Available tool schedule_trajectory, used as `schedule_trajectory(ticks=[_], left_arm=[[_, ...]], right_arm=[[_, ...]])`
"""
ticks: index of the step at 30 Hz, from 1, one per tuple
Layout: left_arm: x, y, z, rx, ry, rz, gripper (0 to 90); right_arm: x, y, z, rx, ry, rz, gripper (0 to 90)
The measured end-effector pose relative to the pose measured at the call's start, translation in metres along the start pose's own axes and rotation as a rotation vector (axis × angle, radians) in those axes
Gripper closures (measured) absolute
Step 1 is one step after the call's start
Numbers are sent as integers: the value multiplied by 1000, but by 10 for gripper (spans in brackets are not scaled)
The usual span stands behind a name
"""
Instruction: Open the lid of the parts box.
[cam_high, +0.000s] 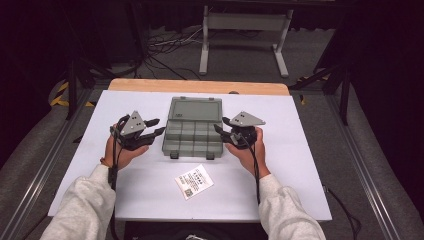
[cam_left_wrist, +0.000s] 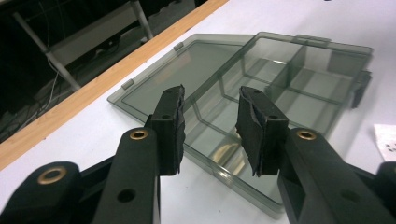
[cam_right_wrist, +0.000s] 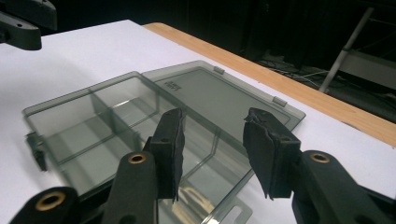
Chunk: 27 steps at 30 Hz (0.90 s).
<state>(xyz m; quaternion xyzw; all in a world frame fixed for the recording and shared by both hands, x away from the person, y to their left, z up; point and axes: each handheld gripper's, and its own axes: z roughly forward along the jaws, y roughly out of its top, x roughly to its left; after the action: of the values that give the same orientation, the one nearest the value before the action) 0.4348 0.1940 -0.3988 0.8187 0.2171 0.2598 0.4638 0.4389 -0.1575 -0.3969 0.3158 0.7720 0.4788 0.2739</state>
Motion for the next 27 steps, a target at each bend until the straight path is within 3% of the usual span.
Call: schedule_trajectory(ticks=[6,10,14,19,25,27], left_arm=[[-6,-4,-8,-21,-3,12,566],[-11,-7,-12,-36,-6,18,513],[-15,-11,-16,-52,-15,19,464],[-21,-15,-24,-74,-14,22,298],[-29,-22,-32,-85,-7,19,191],[-32,-26,-34,-80,-5,15,153]], right_arm=[[7,-1,-10,-13,12,-27,536],[10,-2,-14,-25,25,-13,511],[13,-5,-14,-11,25,-30,481],[18,-10,-18,-1,38,-33,408],[24,-15,-28,-3,50,-44,269],[27,-17,-31,3,33,-42,210]])
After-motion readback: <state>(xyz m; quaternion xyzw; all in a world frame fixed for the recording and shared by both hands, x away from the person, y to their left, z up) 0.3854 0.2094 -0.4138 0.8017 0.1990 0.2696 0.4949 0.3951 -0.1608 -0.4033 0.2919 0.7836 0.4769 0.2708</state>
